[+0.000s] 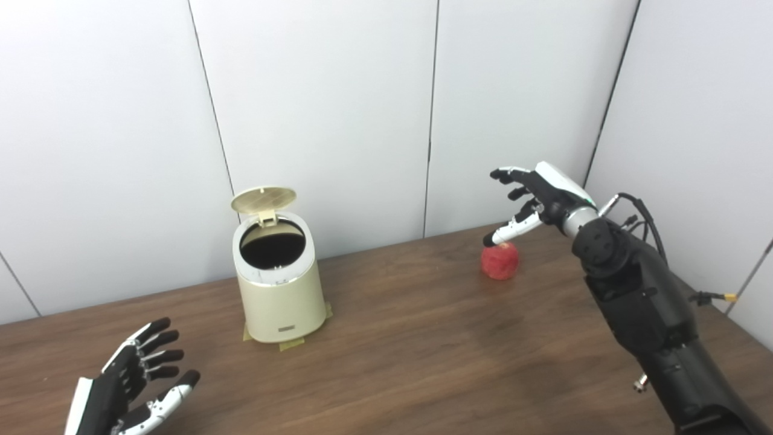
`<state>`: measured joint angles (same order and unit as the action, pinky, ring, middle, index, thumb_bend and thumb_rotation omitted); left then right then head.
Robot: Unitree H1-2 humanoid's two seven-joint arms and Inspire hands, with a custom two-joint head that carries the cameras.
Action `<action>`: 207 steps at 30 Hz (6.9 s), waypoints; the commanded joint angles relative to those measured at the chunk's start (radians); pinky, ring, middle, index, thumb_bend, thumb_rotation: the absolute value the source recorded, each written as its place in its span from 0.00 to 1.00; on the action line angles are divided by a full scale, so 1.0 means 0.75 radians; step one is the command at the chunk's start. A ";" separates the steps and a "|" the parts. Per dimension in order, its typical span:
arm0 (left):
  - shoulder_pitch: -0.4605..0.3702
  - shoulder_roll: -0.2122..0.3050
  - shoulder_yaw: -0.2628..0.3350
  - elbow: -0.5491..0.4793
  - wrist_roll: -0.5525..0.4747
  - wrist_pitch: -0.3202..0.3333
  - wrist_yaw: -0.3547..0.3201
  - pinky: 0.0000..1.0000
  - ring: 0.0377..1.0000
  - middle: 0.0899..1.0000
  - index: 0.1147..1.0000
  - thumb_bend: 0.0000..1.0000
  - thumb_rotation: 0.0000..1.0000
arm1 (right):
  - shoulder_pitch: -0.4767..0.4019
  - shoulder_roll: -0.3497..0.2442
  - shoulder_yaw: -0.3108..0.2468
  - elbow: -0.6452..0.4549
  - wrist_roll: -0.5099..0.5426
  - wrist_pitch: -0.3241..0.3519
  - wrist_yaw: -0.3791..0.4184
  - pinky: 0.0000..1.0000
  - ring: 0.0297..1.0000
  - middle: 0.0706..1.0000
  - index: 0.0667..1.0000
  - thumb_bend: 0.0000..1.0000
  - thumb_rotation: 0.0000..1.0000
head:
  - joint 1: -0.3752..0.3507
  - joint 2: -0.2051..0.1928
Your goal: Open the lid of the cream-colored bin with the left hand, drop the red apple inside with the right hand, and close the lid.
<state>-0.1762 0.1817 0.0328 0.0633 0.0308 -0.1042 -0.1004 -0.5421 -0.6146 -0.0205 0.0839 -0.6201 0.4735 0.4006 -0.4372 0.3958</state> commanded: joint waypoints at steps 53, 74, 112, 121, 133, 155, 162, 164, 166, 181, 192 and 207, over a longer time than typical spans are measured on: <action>-0.026 -0.004 -0.003 -0.105 -0.024 0.045 -0.041 0.66 0.71 0.78 0.81 0.55 0.00 | -0.171 0.064 0.265 0.652 -0.016 -0.177 -0.344 0.59 0.67 0.73 0.80 0.82 0.17 | 0.048 0.035; -0.022 0.003 -0.025 -0.105 -0.014 0.058 -0.043 0.65 0.70 0.78 0.81 0.56 0.00 | -0.079 0.115 0.237 0.598 0.038 -0.244 -0.669 0.44 0.45 0.49 0.42 0.52 0.00 | 0.071 0.057; -0.022 -0.096 -0.094 -0.009 0.045 -0.001 0.001 0.60 0.68 0.75 0.76 0.66 0.11 | -0.137 0.400 0.201 -0.184 0.177 -0.272 -0.470 0.27 0.35 0.45 0.52 0.51 0.00 | 0.511 0.009; -0.034 -0.134 -0.117 0.026 0.094 -0.033 0.039 0.60 0.67 0.75 0.76 0.68 0.17 | -0.241 0.533 0.216 -0.115 0.198 -0.273 -0.483 0.29 0.36 0.45 0.51 0.51 0.00 | 0.567 0.001; -0.050 -0.156 -0.119 0.041 0.075 -0.023 0.037 0.59 0.68 0.76 0.76 0.69 0.16 | -0.346 0.679 0.230 0.082 0.176 -0.293 -0.585 0.26 0.34 0.44 0.52 0.51 0.00 | 0.584 0.000; -0.039 -0.171 -0.126 -0.005 0.101 -0.005 0.053 0.59 0.67 0.75 0.76 0.68 0.15 | -0.391 0.744 0.258 0.318 0.217 -0.411 -0.642 0.25 0.34 0.45 0.52 0.51 0.00 | 0.628 0.029; -0.039 -0.173 -0.123 -0.007 0.089 -0.003 0.044 0.58 0.67 0.76 0.76 0.69 0.16 | -0.388 0.699 0.347 0.302 0.117 -0.356 -0.592 0.40 0.49 0.51 0.48 0.52 0.07 | 0.629 0.037; -0.038 -0.174 -0.123 -0.011 0.085 -0.003 0.042 0.58 0.68 0.77 0.76 0.69 0.16 | -0.382 0.692 0.362 0.290 0.095 -0.337 -0.586 0.39 0.50 0.61 0.61 0.81 0.08 | 0.632 0.040; -0.037 -0.174 -0.123 -0.014 0.086 -0.001 0.042 0.59 0.68 0.76 0.76 0.69 0.16 | -0.377 0.686 0.371 0.280 0.081 -0.325 -0.583 0.38 0.50 0.65 0.65 0.86 0.08 | 0.631 0.040; -0.032 -0.171 -0.129 -0.027 0.081 0.015 0.036 0.59 0.68 0.77 0.76 0.68 0.14 | -0.351 0.674 0.376 0.242 0.080 -0.320 -0.537 0.39 0.51 0.67 0.69 0.86 0.08 | 0.628 0.051; -0.030 -0.171 -0.131 -0.028 0.080 0.018 0.035 0.58 0.67 0.76 0.76 0.67 0.11 | -0.338 0.680 0.370 0.238 0.065 -0.323 -0.564 0.39 0.52 0.66 0.68 0.84 0.04 | 0.629 0.051; -0.031 -0.168 -0.134 -0.024 0.087 0.011 0.036 0.58 0.67 0.76 0.76 0.67 0.13 | -0.317 0.687 0.381 0.212 0.032 -0.411 -0.637 0.41 0.55 0.68 0.67 0.80 0.06 | 0.632 0.052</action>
<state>-0.1695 0.0552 -0.0672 0.0752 0.0946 -0.0790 -0.0788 -0.7457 -0.0947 0.2814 0.2865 -0.6034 0.1955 -0.0607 0.0353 0.4341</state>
